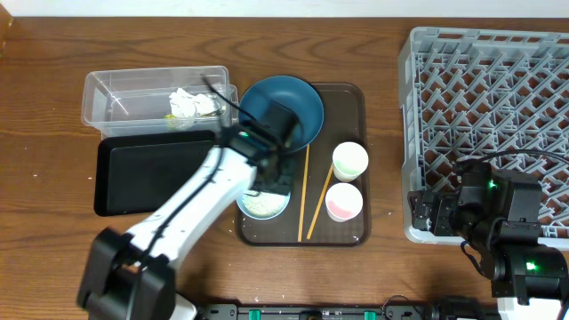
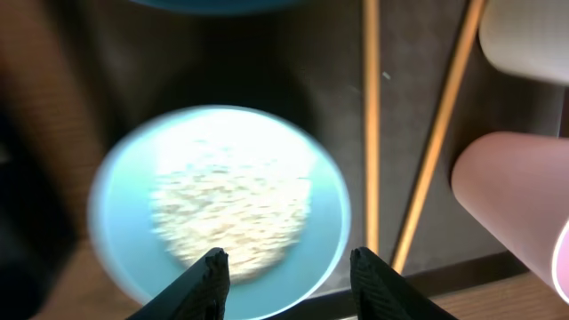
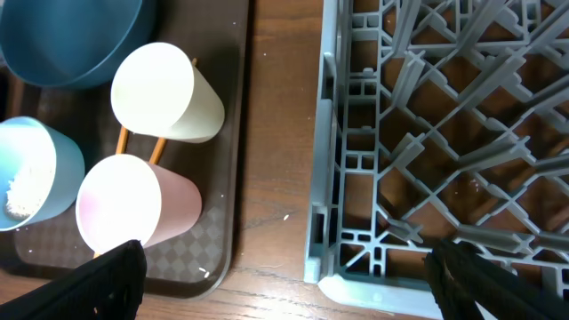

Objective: Sort waste into correct bins and load items into the dishwasher rack
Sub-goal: 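Grasp the light-blue rice bowl with the left gripper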

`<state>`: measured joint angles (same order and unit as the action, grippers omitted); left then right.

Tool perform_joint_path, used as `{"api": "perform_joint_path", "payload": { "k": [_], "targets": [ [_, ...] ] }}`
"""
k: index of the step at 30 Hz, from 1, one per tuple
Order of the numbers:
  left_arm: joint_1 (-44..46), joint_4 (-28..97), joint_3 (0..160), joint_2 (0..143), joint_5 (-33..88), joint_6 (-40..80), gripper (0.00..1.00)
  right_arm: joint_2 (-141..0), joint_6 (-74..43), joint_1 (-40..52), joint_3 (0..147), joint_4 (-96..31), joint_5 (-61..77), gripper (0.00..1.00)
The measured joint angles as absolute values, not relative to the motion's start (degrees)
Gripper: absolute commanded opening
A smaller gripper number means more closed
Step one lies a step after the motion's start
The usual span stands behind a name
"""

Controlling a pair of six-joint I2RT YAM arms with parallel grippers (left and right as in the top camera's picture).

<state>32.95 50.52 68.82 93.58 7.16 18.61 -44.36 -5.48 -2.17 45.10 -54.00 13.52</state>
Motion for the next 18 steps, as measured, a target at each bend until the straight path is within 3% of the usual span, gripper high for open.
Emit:
{"api": "perform_joint_path", "payload": {
  "k": [8,14,15,18],
  "targets": [
    [39.0,48.3,68.8,101.7,7.2,20.9,0.47,-44.4,-5.5,-2.2,45.1,-54.5,13.5,0.99],
    [39.2,48.3,68.8,105.5,7.1,21.6,0.19,-44.4,-5.5,-2.2,45.1,-54.6,13.5,0.99],
    [39.2,48.3,68.8,105.6,7.1,21.5,0.1,-44.4,-5.5,-2.2,45.1,-54.6,13.5,0.99],
    [39.2,48.4,68.7,105.5,6.6,21.4,0.06,-44.4,-5.5,-2.2,45.1,-54.7,13.5,0.99]
  ]
}}
